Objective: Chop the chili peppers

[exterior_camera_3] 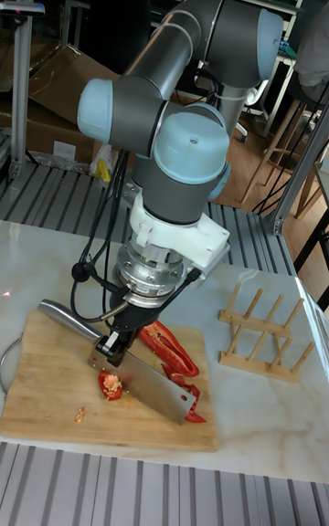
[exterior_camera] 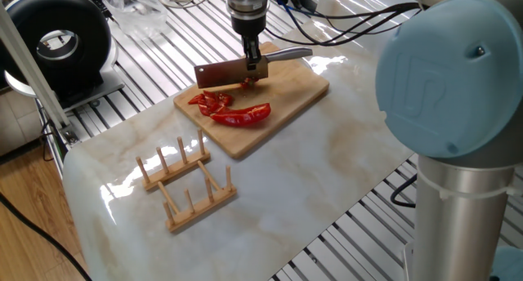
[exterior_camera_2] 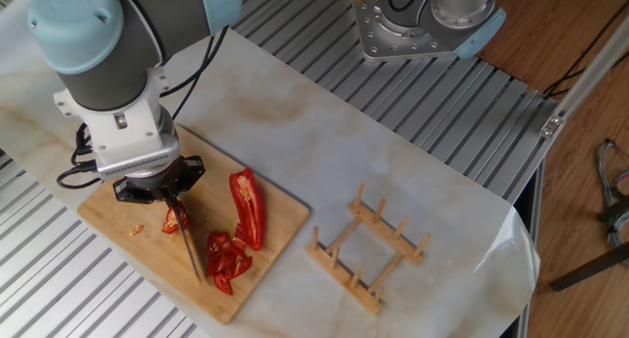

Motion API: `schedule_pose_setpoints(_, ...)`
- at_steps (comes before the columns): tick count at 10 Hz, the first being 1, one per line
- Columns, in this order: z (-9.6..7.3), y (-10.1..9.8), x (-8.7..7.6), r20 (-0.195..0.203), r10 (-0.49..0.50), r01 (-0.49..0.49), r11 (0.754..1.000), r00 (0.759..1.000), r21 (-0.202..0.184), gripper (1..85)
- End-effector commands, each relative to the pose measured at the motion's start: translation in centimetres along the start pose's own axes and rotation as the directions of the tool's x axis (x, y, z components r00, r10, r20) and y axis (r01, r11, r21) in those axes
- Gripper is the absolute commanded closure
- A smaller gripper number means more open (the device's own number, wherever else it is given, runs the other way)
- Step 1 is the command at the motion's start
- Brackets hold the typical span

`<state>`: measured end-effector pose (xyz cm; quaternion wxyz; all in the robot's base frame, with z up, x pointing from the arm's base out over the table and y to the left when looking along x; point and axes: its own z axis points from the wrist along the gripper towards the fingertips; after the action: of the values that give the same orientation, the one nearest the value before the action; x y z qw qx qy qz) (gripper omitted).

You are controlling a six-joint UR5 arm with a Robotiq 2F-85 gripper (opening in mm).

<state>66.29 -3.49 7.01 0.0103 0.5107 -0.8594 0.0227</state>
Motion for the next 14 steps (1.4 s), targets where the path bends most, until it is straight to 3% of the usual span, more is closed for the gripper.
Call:
schedule_pose_setpoints(1,0.06,-0.19,-0.02,0.007,-0.001,0.001,1.0,1.0,0.004,84.3)
schedule_pose_setpoints(6,0.3,-0.17,-0.15,0.003,-0.012,0.012,1.0,1.0,-0.001,84.3)
schedule_pose_setpoints(14,0.72,0.5,-0.87,0.05,-0.021,0.023,0.999,0.999,-0.025,84.3)
